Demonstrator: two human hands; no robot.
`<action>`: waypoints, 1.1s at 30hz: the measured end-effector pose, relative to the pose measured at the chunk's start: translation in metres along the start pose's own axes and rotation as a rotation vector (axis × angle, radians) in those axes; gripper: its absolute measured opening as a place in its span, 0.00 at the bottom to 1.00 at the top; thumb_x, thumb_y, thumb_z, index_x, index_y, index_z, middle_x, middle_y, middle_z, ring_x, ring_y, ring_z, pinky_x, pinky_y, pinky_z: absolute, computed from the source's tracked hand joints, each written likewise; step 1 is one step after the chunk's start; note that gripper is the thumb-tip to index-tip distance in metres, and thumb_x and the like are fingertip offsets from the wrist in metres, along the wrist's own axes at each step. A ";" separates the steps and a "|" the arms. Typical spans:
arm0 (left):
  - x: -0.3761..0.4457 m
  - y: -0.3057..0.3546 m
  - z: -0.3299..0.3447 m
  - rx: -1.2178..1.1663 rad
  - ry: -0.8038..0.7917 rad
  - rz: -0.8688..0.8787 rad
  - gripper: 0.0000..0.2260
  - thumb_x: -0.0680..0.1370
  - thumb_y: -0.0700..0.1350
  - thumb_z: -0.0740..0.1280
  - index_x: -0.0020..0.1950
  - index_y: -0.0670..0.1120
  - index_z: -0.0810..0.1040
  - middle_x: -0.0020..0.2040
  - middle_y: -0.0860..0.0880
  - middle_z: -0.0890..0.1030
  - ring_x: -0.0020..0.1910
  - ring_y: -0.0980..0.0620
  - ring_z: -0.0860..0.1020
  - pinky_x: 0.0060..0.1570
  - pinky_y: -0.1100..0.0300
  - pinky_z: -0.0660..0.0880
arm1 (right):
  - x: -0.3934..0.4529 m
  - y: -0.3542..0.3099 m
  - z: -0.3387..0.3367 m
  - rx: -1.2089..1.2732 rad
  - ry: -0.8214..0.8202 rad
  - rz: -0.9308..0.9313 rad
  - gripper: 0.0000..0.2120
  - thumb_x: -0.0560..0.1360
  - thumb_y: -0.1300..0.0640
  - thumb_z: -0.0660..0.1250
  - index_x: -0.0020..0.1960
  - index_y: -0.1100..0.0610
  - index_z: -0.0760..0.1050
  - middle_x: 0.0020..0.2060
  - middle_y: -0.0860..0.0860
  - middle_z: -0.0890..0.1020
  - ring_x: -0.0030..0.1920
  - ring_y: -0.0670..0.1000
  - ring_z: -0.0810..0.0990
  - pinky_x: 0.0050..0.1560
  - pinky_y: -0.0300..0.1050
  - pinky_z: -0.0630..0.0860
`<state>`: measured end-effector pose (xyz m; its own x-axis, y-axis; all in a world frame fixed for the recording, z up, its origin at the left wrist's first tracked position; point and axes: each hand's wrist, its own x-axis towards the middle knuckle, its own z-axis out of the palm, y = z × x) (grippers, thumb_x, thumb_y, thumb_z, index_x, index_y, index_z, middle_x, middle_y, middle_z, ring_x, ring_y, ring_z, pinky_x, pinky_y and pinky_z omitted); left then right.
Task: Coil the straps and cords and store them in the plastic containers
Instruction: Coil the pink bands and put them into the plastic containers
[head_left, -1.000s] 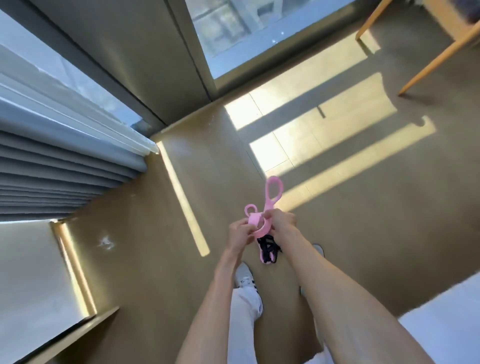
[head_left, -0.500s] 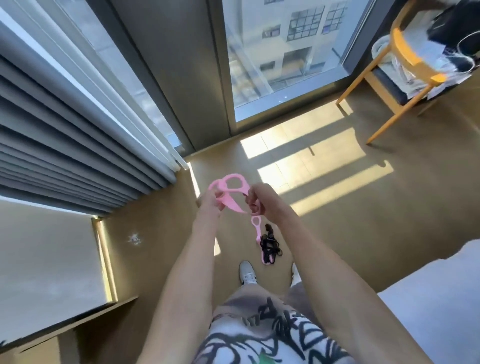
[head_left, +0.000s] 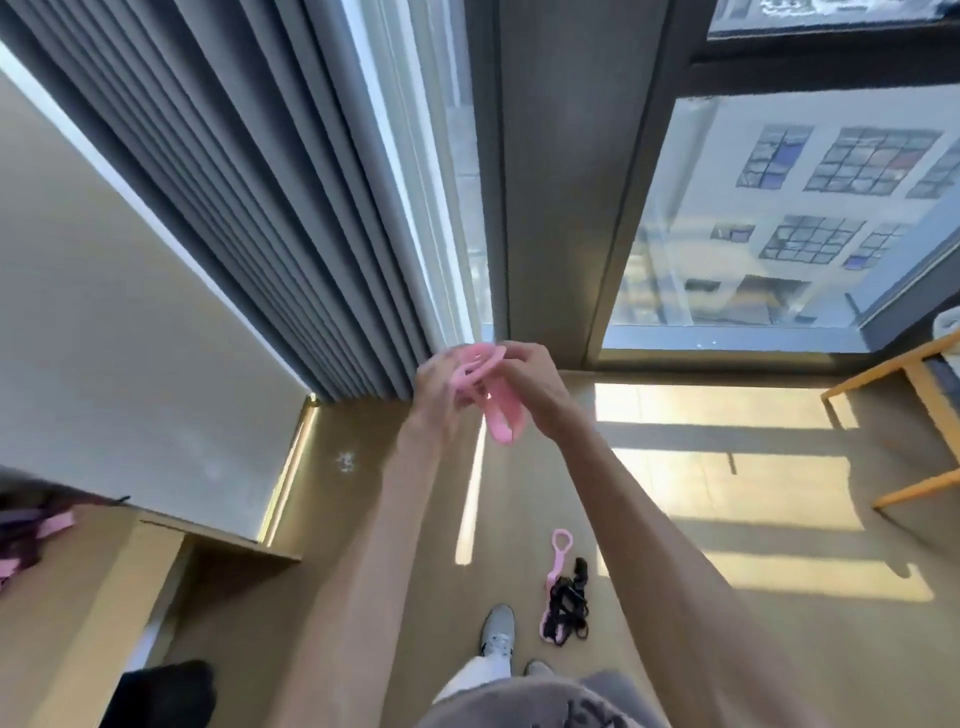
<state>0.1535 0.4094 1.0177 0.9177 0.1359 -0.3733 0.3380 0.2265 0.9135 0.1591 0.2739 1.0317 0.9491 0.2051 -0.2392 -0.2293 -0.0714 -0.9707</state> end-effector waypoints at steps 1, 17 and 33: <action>-0.009 0.004 -0.008 -0.040 0.026 0.013 0.20 0.85 0.53 0.58 0.60 0.38 0.80 0.47 0.43 0.85 0.45 0.43 0.83 0.49 0.48 0.81 | -0.001 -0.005 0.013 -0.040 0.006 -0.016 0.05 0.68 0.57 0.72 0.41 0.56 0.85 0.37 0.49 0.86 0.36 0.44 0.83 0.36 0.37 0.77; -0.168 -0.001 -0.214 -0.227 0.139 0.242 0.14 0.75 0.42 0.74 0.60 0.46 0.78 0.53 0.41 0.78 0.51 0.44 0.79 0.48 0.53 0.77 | -0.074 0.010 0.209 -0.084 -0.445 -0.031 0.10 0.69 0.61 0.67 0.29 0.59 0.73 0.29 0.52 0.74 0.31 0.51 0.70 0.34 0.43 0.64; -0.270 -0.041 -0.456 -0.389 0.523 0.271 0.14 0.73 0.40 0.66 0.56 0.36 0.80 0.46 0.40 0.79 0.45 0.46 0.79 0.43 0.56 0.78 | -0.167 0.064 0.475 -0.394 -0.550 -0.101 0.11 0.67 0.52 0.60 0.27 0.48 0.73 0.25 0.44 0.75 0.27 0.44 0.69 0.32 0.38 0.65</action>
<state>-0.2028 0.8037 1.0072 0.7055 0.6597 -0.2590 -0.0767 0.4343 0.8975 -0.1164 0.6992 0.9998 0.6901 0.6879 -0.2249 0.0493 -0.3547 -0.9337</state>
